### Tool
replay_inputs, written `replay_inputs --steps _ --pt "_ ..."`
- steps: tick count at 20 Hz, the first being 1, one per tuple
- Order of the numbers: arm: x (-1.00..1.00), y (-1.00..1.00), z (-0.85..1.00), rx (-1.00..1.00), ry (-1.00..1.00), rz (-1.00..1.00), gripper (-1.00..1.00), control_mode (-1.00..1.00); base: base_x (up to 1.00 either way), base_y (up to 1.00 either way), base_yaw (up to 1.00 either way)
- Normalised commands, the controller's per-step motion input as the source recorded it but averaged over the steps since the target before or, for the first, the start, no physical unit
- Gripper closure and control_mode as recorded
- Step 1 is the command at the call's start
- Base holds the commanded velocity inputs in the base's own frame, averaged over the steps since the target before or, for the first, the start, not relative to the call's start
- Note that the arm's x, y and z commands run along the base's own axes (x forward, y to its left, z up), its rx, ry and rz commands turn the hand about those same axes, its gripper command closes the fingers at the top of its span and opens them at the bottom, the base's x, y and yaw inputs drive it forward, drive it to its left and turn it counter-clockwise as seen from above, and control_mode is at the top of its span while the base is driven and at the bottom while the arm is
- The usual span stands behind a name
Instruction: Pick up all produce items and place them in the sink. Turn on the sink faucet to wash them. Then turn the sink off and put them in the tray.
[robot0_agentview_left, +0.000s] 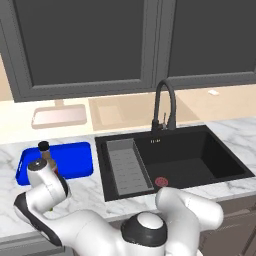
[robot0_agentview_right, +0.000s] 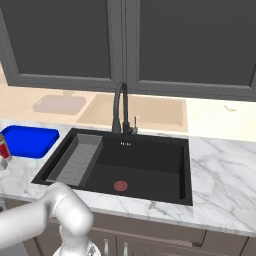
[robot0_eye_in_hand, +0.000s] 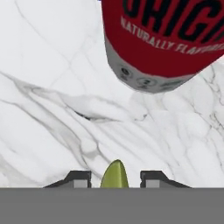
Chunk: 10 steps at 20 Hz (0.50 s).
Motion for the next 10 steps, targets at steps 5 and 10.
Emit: replay_inputs --steps 5,10 --pt "-0.38 0.0 -0.19 0.03 0.01 -0.05 1.0 -1.0 0.0 0.0 0.0" --pt "-0.31 0.0 -0.12 0.03 0.0 -0.05 1.0 -1.0 0.0 0.0 0.0"
